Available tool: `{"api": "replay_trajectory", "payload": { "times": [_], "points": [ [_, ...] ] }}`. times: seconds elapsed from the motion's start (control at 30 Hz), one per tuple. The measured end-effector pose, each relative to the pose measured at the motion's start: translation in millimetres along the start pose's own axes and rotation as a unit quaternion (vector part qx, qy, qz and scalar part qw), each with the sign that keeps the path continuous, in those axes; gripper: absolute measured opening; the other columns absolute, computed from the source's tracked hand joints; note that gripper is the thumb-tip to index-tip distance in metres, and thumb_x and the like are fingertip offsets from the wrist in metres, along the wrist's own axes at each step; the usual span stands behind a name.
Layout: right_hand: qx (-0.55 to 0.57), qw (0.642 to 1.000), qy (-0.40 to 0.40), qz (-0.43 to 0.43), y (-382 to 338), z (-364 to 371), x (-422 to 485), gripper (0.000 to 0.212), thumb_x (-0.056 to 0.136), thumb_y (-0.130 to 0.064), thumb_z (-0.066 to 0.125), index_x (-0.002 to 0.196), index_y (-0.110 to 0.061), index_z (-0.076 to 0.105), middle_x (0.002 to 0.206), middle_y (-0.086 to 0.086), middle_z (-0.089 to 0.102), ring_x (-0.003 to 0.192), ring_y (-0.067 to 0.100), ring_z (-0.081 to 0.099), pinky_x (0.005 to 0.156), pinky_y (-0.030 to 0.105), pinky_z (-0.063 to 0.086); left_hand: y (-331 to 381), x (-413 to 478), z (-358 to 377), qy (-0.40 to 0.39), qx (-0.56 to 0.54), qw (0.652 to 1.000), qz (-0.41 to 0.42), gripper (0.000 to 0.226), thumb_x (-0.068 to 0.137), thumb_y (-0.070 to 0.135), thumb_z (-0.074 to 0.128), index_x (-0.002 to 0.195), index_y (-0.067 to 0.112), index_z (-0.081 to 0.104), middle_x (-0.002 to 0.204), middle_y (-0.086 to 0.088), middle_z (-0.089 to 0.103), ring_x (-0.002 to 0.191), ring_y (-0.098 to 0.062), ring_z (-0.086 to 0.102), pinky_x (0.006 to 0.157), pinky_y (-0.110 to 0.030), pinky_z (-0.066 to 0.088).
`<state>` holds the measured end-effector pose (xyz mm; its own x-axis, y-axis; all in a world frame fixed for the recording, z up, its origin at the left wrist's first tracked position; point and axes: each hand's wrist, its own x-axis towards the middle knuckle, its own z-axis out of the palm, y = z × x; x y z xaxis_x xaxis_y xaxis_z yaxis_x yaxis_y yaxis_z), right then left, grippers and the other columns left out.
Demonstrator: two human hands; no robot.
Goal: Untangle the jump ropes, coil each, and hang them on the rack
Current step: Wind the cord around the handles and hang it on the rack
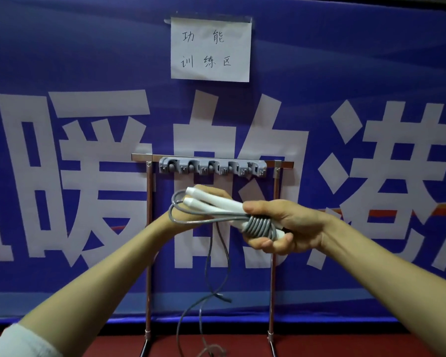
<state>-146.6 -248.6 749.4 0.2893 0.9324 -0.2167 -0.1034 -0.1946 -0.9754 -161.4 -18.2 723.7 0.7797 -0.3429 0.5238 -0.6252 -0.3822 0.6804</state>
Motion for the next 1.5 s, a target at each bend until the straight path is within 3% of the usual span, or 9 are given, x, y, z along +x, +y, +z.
{"api": "replay_trajectory", "payload": {
  "times": [0.2,0.4,0.47,0.57,0.7,1.07,1.23,1.37,1.5],
  "points": [
    [-0.037,0.997,-0.007,0.069,9,3,7,0.045,0.084,-0.049,0.066,0.102,-0.011,0.051,0.064,0.003,0.053,0.037,0.001,0.035,0.035,0.013,0.016,24,19,-13,-0.108,0.090,0.987,0.078,0.017,0.079,0.005,0.075,0.084,0.021,0.072,0.079,0.004,0.072,0.074,-0.013,0.069,0.073,-0.024,0.053],
    [-0.256,0.955,0.104,0.106,11,5,17,0.051,0.090,-0.052,0.059,0.118,-0.011,0.047,0.075,0.009,0.054,0.051,0.014,0.038,0.041,0.019,0.028,36,21,-18,-0.152,0.266,0.949,0.068,0.015,0.076,0.021,0.080,0.087,0.014,0.074,0.080,0.001,0.071,0.073,-0.016,0.067,0.070,-0.030,0.055],
    [-0.382,0.902,0.177,0.092,9,6,21,0.057,0.087,-0.054,0.061,0.121,-0.009,0.050,0.080,0.010,0.058,0.059,0.017,0.046,0.046,0.027,0.038,37,19,-17,-0.153,0.336,0.926,0.078,0.015,0.079,0.025,0.078,0.089,0.017,0.071,0.077,0.008,0.067,0.071,-0.007,0.062,0.064,-0.023,0.051],
    [-0.583,0.756,0.295,0.031,8,2,25,0.044,0.089,-0.060,0.052,0.114,-0.024,0.057,0.090,0.006,0.065,0.073,0.019,0.059,0.066,0.042,0.052,35,16,-15,-0.127,0.366,0.922,0.020,0.013,0.085,0.030,0.072,0.089,0.022,0.063,0.070,0.014,0.056,0.063,0.005,0.053,0.058,-0.013,0.041],
    [-0.695,0.606,0.388,-0.004,10,-1,32,0.041,0.095,-0.063,0.036,0.123,-0.034,0.046,0.095,0.000,0.063,0.086,0.023,0.061,0.073,0.041,0.052,30,15,-7,-0.137,0.261,0.947,-0.126,0.025,0.089,0.044,0.063,0.090,0.019,0.062,0.072,0.003,0.067,0.050,-0.001,0.054,0.052,-0.016,0.044],
    [-0.811,0.408,0.419,-0.012,-4,-2,35,0.041,0.102,-0.049,0.032,0.131,-0.021,0.039,0.107,0.006,0.057,0.085,0.026,0.061,0.061,0.032,0.035,19,8,-7,-0.233,0.175,0.895,-0.338,0.046,0.095,0.043,0.054,0.105,0.000,0.063,0.091,-0.015,0.073,0.068,-0.020,0.071,0.075,-0.035,0.058],
    [-0.797,0.397,0.453,-0.048,-8,-5,32,0.039,0.102,-0.047,0.034,0.130,-0.021,0.038,0.106,0.007,0.055,0.080,0.024,0.062,0.059,0.031,0.036,12,1,2,-0.119,-0.082,0.963,-0.228,0.014,0.093,0.023,0.062,0.090,0.009,0.064,0.087,-0.011,0.066,0.079,-0.019,0.065,0.083,-0.032,0.055],
    [-0.788,0.393,0.472,-0.051,-6,-7,37,0.042,0.102,-0.045,0.033,0.136,-0.020,0.035,0.112,0.008,0.055,0.084,0.025,0.064,0.059,0.031,0.036,15,9,14,0.007,-0.302,0.920,-0.249,0.042,0.098,0.045,0.045,0.085,0.014,0.071,0.072,0.001,0.055,0.062,-0.010,0.048,0.066,-0.025,0.050],
    [-0.751,0.436,0.494,-0.056,-7,-8,36,0.040,0.101,-0.045,0.037,0.132,-0.020,0.038,0.110,0.006,0.057,0.086,0.025,0.064,0.062,0.032,0.042,20,11,23,0.041,-0.338,0.911,-0.231,0.023,0.097,0.030,0.054,0.098,0.011,0.067,0.072,0.003,0.053,0.057,-0.006,0.044,0.056,-0.018,0.048]
  ]
}}
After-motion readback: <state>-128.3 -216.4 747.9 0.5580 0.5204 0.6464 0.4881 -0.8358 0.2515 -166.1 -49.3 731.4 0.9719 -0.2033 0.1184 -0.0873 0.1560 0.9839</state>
